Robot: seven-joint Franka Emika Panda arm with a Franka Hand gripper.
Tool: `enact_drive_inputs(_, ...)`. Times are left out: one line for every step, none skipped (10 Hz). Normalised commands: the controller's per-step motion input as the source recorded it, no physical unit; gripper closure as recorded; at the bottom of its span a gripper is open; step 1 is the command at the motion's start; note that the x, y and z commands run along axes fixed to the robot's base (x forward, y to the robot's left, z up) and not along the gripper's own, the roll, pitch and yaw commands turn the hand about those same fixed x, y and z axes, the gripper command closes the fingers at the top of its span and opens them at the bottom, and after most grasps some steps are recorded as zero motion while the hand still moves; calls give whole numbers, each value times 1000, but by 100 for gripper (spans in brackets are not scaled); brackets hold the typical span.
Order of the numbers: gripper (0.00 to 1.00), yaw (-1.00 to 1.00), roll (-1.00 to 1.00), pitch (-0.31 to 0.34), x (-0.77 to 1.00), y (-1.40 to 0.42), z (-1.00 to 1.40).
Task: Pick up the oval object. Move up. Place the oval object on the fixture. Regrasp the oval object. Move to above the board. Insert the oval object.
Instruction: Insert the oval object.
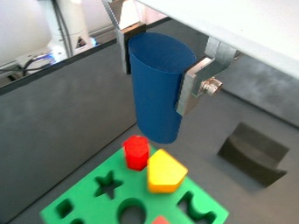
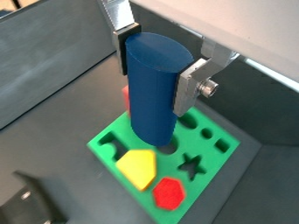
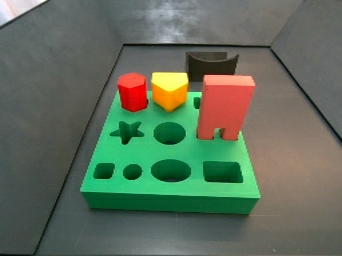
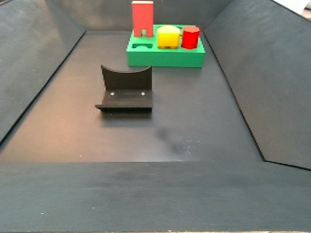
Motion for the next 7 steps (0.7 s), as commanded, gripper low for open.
enact_drive_inputs(100,0,0,0,6,23,0)
enact_drive_inputs(100,0,-36,-56,0,-220,-154)
enact_drive_inputs(100,17,-121,-243,-406,-509,-503)
enact_drive_inputs(100,171,-90,-179,0,-654,-511)
enact_drive_inputs(100,37,-59,-180,0,-703,-571)
enact_drive_inputs(100,17,-106,-141,109,-526,-574)
enact_drive_inputs(100,29,-110,-110,260,-446,-634)
